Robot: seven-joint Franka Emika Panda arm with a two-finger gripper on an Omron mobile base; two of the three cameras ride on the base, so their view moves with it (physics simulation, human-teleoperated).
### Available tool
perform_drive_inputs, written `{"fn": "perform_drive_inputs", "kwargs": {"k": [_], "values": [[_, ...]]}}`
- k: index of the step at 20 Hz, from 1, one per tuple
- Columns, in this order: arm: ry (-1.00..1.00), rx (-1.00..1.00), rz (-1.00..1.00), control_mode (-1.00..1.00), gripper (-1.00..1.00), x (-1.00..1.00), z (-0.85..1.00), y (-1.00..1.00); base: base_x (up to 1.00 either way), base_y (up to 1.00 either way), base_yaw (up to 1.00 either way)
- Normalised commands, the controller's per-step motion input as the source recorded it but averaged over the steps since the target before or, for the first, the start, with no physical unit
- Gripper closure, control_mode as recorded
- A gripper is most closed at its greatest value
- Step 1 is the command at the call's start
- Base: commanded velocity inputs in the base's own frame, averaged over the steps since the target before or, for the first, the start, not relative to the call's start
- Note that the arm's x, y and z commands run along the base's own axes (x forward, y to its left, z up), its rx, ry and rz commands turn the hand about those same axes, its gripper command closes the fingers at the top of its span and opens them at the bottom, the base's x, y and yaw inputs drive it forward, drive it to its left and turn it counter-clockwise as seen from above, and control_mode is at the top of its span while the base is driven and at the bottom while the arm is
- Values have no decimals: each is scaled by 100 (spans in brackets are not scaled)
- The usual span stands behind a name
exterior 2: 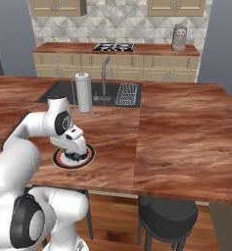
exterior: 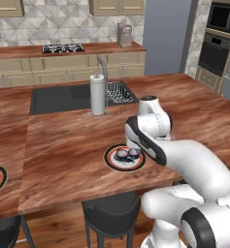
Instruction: Place two yogurt containers on each plate.
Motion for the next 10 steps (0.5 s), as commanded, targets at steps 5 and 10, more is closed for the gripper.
{"fn": "perform_drive_inputs", "kwargs": {"k": [5, 10], "values": [[-10, 6, 41, -100, -100, -100, 19, 0, 0, 0, 0], [-28, 4, 31, -100, -100, -100, 12, -4, 0, 0, 0]]}}
